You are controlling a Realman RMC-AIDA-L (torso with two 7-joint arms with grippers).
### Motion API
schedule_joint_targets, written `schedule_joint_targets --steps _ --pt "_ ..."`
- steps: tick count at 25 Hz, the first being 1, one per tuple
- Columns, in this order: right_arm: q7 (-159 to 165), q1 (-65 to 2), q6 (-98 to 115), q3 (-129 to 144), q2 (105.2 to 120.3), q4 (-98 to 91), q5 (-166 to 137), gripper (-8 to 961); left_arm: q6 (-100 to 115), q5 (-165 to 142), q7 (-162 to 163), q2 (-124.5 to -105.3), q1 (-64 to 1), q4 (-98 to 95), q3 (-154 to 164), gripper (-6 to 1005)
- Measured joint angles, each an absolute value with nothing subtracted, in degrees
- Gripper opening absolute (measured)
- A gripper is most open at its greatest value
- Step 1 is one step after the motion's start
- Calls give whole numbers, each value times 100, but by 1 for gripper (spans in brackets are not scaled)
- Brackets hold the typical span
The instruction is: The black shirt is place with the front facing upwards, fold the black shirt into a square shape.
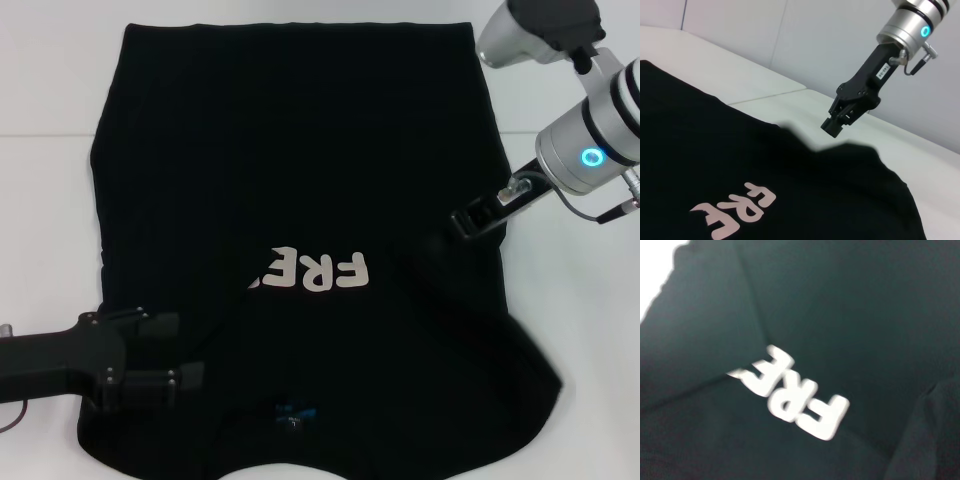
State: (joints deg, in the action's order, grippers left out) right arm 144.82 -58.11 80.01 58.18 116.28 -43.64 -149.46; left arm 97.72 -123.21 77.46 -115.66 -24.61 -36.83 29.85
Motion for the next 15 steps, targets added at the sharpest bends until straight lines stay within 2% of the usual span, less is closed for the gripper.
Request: schedule_joint_targets --steps 9,12,15 --pt "12608 -4783 8278 4673 11382 -4063 -12513 347 9814 -12263 8407 -11535 -2452 -3683 2699 877" --pt "11351 -4275 8577 4290 11335 -3764 -11641 443 9878 -12260 9087 -11456 -2504 -3683 2366 877" --pt "10123 -3755 8799 4129 11369 -3550 -11150 556 10045 -12275 10023 -11285 -2560 -3683 2166 876"
